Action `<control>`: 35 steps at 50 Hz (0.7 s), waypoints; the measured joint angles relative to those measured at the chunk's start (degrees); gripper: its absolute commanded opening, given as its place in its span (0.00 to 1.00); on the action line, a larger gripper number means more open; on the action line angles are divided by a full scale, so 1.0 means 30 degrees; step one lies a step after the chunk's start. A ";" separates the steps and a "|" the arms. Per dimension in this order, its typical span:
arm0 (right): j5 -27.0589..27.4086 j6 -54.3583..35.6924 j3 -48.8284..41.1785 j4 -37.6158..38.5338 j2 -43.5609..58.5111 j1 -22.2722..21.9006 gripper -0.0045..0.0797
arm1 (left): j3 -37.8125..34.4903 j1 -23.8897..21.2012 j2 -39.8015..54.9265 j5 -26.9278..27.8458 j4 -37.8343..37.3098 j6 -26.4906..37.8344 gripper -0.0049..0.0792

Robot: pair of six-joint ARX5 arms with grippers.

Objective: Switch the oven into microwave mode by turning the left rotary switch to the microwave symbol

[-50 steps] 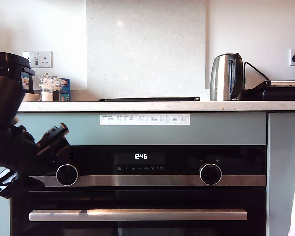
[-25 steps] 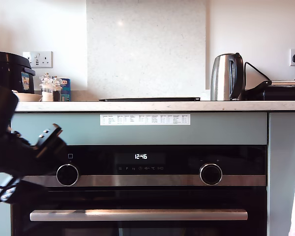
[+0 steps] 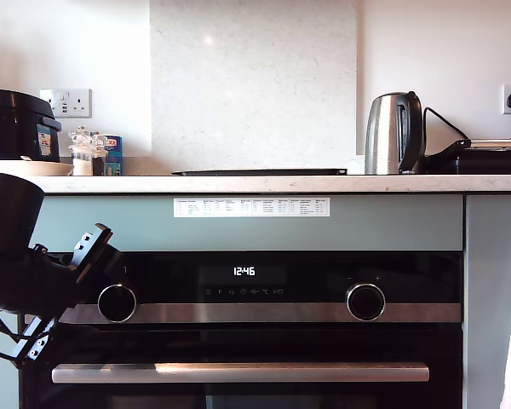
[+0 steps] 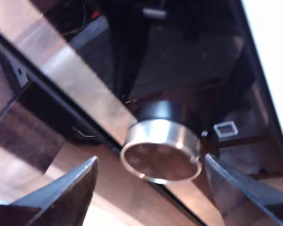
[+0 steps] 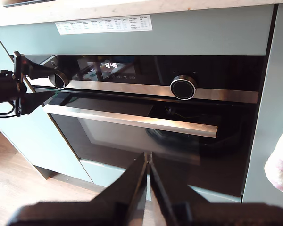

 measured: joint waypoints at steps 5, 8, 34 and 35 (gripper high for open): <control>0.0000 0.0000 0.0000 -0.0029 0.0000 0.0000 0.04 | 0.0328 0.0000 0.0168 0.0066 0.0022 0.0007 0.84; 0.0000 0.0000 0.0000 -0.0036 0.0000 0.0000 0.04 | 0.0364 -0.0051 0.0233 0.0044 0.0000 0.0000 0.84; 0.0000 0.0000 0.0000 -0.0058 0.0000 0.0000 0.04 | 0.0437 -0.0219 0.0248 -0.1071 -0.0168 -0.0007 0.71; 0.0000 0.0000 0.0000 -0.0058 0.0000 0.0000 0.04 | 0.0437 -0.0233 0.0248 -0.1093 -0.0160 -0.0007 0.70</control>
